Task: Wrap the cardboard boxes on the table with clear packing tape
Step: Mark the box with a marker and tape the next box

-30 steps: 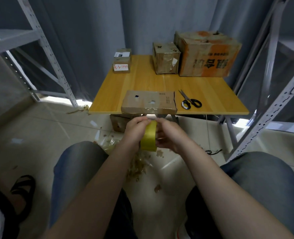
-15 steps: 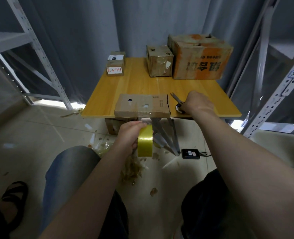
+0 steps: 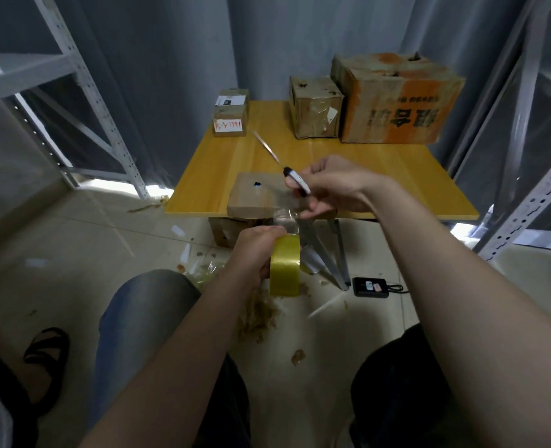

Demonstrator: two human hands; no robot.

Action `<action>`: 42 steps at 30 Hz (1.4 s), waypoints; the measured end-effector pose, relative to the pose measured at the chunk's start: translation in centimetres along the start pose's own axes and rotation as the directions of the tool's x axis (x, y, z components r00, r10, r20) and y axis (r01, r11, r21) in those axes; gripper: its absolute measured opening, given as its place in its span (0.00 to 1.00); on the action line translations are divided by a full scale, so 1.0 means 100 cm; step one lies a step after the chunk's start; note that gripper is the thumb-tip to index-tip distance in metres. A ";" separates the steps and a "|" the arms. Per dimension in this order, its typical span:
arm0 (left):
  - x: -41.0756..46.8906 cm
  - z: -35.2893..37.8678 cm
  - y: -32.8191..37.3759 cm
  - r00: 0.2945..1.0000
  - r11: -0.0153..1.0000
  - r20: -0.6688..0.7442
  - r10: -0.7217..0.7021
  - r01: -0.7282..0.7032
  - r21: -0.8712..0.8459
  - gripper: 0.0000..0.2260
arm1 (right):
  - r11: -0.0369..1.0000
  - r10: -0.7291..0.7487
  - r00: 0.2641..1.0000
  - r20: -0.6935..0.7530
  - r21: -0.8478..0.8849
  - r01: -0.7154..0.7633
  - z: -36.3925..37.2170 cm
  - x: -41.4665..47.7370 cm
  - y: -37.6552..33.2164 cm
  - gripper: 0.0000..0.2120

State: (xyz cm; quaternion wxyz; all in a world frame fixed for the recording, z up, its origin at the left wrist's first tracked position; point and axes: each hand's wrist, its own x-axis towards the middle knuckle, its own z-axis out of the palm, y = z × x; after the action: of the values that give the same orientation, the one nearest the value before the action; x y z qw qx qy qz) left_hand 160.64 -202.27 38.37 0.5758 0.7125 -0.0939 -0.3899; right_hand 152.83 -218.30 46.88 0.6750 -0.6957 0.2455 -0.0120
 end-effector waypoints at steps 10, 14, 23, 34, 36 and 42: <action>-0.005 0.005 0.005 0.997 1.000 -0.071 0.027 -0.026 0.009 0.05 | 0.824 0.423 0.906 -0.007 -0.412 -0.388 -0.045 -0.025 0.013 0.26; -0.002 0.007 0.004 0.994 1.000 -0.113 0.007 -0.007 0.006 0.06 | 0.816 0.430 0.902 -0.035 -0.412 -0.405 -0.049 -0.025 0.026 0.24; -0.001 0.012 0.004 0.990 1.000 -0.143 -0.009 0.007 -0.019 0.05 | 0.775 0.478 0.876 -0.062 -0.439 -0.454 -0.061 -0.036 0.035 0.21; 0.002 0.012 0.003 0.990 1.000 -0.138 -0.025 0.027 0.015 0.10 | 0.798 0.379 0.920 -0.095 -0.469 -0.378 -0.052 -0.028 0.026 0.20; 0.001 0.013 0.003 0.990 0.999 -0.137 -0.030 0.033 0.017 0.10 | 0.800 0.370 0.925 -0.087 -0.476 -0.365 -0.047 -0.026 0.024 0.18; 0.003 0.012 0.001 0.988 0.999 -0.147 -0.043 0.046 0.015 0.05 | 0.810 0.356 0.931 -0.078 -0.471 -0.349 -0.040 -0.021 0.023 0.17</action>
State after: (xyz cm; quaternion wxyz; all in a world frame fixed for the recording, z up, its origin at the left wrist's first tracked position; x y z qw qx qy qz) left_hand 160.11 -203.34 38.33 0.5657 0.7463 -0.0392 -0.3485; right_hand 148.89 -221.18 45.71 0.4747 -0.7827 0.3607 0.1788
